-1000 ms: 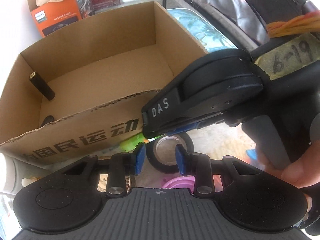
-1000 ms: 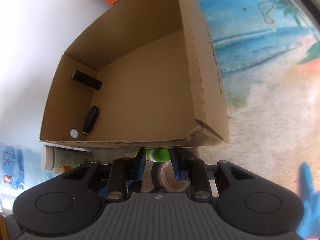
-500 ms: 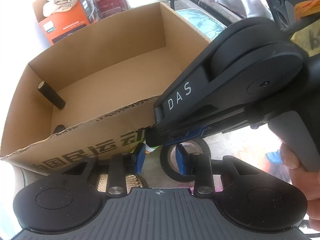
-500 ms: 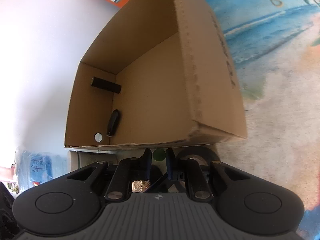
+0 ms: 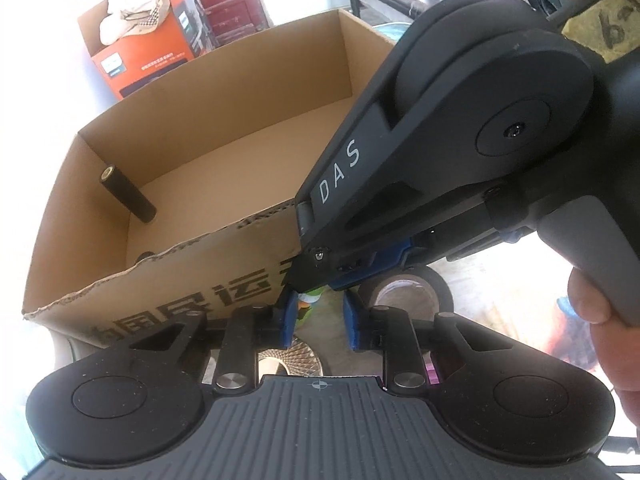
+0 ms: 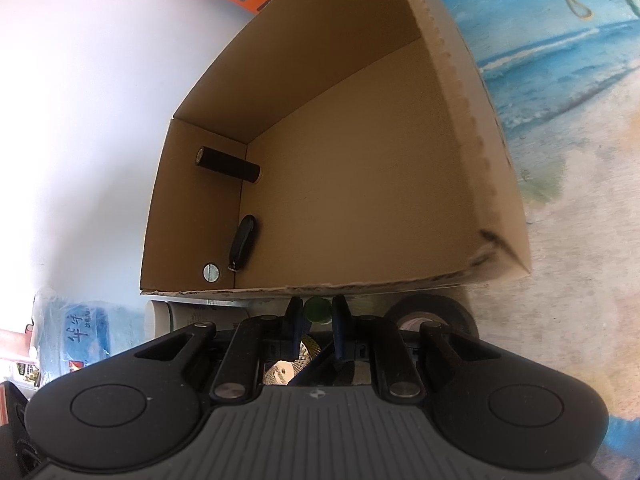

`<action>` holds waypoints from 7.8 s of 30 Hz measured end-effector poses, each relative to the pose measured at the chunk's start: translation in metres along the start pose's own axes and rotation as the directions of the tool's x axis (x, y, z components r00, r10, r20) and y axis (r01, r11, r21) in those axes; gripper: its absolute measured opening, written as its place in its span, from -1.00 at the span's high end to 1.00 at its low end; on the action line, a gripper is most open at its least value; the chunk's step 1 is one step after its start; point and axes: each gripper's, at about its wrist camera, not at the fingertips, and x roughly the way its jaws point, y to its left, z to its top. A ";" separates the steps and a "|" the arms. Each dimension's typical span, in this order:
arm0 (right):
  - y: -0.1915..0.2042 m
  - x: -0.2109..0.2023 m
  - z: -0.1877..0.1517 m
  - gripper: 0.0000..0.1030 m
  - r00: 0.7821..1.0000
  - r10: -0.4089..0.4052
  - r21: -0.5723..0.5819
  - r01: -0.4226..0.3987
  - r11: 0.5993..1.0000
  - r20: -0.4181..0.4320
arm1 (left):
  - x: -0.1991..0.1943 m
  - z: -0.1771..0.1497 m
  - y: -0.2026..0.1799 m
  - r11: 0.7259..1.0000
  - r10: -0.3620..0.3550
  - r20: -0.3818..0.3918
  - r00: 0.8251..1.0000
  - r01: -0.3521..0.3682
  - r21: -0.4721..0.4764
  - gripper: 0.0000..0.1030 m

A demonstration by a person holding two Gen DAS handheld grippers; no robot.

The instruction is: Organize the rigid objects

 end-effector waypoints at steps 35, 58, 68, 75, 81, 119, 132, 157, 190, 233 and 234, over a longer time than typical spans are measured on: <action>0.138 -0.118 -0.011 0.68 0.960 -0.064 -0.049 0.081 0.996 0.271 | -0.103 0.037 0.089 0.988 -0.133 0.229 0.964 0.149 -0.051 0.78; 0.018 -0.053 -0.061 0.50 0.917 -0.399 0.048 0.400 0.915 -0.030 | -0.024 -0.038 0.027 0.933 -0.351 -0.153 0.924 0.331 -0.143 0.23; -0.005 -0.035 -0.064 0.40 0.898 -0.427 -0.119 0.415 0.902 -0.105 | 0.000 -0.039 0.016 0.916 -0.306 -0.164 0.938 0.242 -0.321 0.25; -0.006 -0.025 -0.061 0.46 0.910 -0.395 -0.178 0.370 0.912 -0.127 | -0.003 -0.038 0.017 0.920 -0.258 -0.158 0.953 0.192 -0.343 0.51; -0.009 -0.018 -0.061 0.68 0.923 -0.360 -0.173 0.335 0.926 -0.139 | 0.000 -0.041 0.018 0.912 -0.243 -0.149 0.959 0.173 -0.372 0.65; -0.009 -0.034 -0.086 0.71 0.927 -0.376 -0.031 0.375 0.926 -0.015 | 0.021 -0.050 0.038 0.879 -0.421 -0.192 0.886 0.347 -0.327 0.62; 0.070 -0.093 -0.083 0.71 0.923 -0.381 -0.022 0.382 0.924 0.047 | -0.053 -0.014 0.073 0.879 -0.430 -0.133 0.893 0.380 -0.286 0.63; 0.154 -0.022 0.063 0.69 0.991 -0.124 -0.187 0.131 0.974 0.049 | -0.043 0.077 0.192 0.899 -0.149 -0.074 0.986 0.104 -0.426 0.63; 0.047 0.123 0.166 0.67 0.980 -0.188 -0.079 0.182 0.980 -0.068 | 0.130 0.130 0.182 0.959 0.009 -0.280 0.960 -0.087 -0.269 0.63; 0.084 -0.121 -0.042 -1.00 0.836 -0.459 -0.079 0.502 0.861 0.301 | -0.068 0.023 0.084 0.910 -0.389 -0.007 0.921 0.384 -0.157 -0.82; 0.075 -0.116 -0.042 -1.00 0.844 -0.457 -0.065 0.492 0.868 0.281 | -0.064 0.019 0.075 0.913 -0.384 -0.023 0.923 0.376 -0.156 -0.81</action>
